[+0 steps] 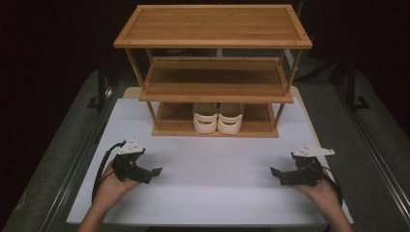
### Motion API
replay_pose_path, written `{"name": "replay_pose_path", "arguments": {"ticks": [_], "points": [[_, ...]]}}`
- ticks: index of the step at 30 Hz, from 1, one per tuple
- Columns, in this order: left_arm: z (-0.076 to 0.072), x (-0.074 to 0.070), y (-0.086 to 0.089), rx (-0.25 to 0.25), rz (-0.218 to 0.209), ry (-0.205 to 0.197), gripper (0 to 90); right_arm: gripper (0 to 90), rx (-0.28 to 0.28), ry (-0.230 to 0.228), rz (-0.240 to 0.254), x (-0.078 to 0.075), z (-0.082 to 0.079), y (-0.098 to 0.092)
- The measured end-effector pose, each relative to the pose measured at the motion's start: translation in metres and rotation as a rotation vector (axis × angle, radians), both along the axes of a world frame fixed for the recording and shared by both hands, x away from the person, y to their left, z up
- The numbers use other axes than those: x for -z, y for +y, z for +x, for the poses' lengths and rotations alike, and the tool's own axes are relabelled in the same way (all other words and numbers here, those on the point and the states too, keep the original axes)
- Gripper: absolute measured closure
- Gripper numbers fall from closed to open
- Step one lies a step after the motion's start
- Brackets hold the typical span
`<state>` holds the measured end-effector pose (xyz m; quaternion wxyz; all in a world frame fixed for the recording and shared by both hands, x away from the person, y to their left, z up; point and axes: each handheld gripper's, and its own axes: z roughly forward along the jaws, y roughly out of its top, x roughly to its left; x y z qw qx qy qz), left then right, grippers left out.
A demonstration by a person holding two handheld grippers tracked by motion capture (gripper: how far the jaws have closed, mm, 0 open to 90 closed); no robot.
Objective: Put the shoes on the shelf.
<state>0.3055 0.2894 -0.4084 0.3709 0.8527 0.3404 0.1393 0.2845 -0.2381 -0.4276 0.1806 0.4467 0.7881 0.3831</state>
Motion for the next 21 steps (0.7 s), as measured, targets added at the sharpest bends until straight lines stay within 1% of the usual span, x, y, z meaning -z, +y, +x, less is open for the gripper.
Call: {"name": "replay_pose_path", "arguments": {"ticks": [1, 2, 5, 6, 7, 8, 9, 10, 11, 12, 13, 14, 16, 19, 21], "points": [[-0.005, 0.002, 0.004, -0.01, 0.004, 0.002, 0.0, 1.8, 0.011, 0.007, -0.023, 0.005, -0.008, -0.005], [-0.009, 0.004, 0.008, -0.019, 0.012, 0.002, 0.0, 1.8, 0.011, 0.007, -0.023, 0.005, -0.008, -0.005], [-0.022, 0.012, 0.021, -0.045, 0.031, 0.009, 0.0, 1.8, 0.027, 0.022, -0.054, 0.013, -0.018, -0.012], [-0.025, 0.015, 0.025, -0.05, 0.042, 0.01, 0.0, 1.8, 0.029, 0.031, -0.055, 0.015, -0.02, -0.014], [-0.027, 0.017, 0.028, -0.061, 0.045, 0.007, 0.0, 1.8, 0.027, 0.038, -0.06, 0.017, -0.022, -0.016], [-0.029, 0.021, 0.034, -0.069, 0.059, 0.01, 0.0, 1.8, 0.029, 0.043, -0.067, 0.019, -0.022, -0.016], [-0.031, 0.023, 0.038, -0.075, 0.06, 0.011, 0.0, 1.9, 0.031, 0.059, -0.08, 0.023, -0.022, -0.017], [-0.032, 0.026, 0.042, -0.082, 0.057, 0.013, 0.0, 1.7, 0.024, 0.084, -0.087, 0.027, -0.022, -0.017], [-0.033, 0.03, 0.048, -0.093, 0.066, 0.018, 0.0, 1.2, 0.019, 0.079, -0.095, 0.031, -0.023, -0.016], [-0.032, 0.033, 0.05, -0.101, 0.072, 0.027, 0.0, 2.0, 0.012, 0.073, -0.088, 0.031, -0.024, -0.017], [-0.031, 0.036, 0.051, -0.106, 0.072, 0.03, 0.0, 1.9, 0.013, 0.075, -0.086, 0.031, -0.024, -0.017], [-0.031, 0.038, 0.052, -0.104, 0.083, 0.038, 0.0, 1.9, 0.012, 0.073, -0.088, 0.031, -0.024, -0.017], [-0.032, 0.042, 0.055, -0.099, 0.055, 0.025, 0.0, 2.0, 0.013, 0.073, -0.087, 0.031, -0.024, -0.017], [-0.032, 0.042, 0.055, -0.096, 0.063, 0.018, 0.0, 2.0, 0.012, 0.071, -0.084, 0.031, -0.024, -0.017], [-0.032, 0.042, 0.055, -0.098, 0.061, 0.019, 0.0, 2.0, 0.012, 0.072, -0.087, 0.031, -0.024, -0.017]]}}
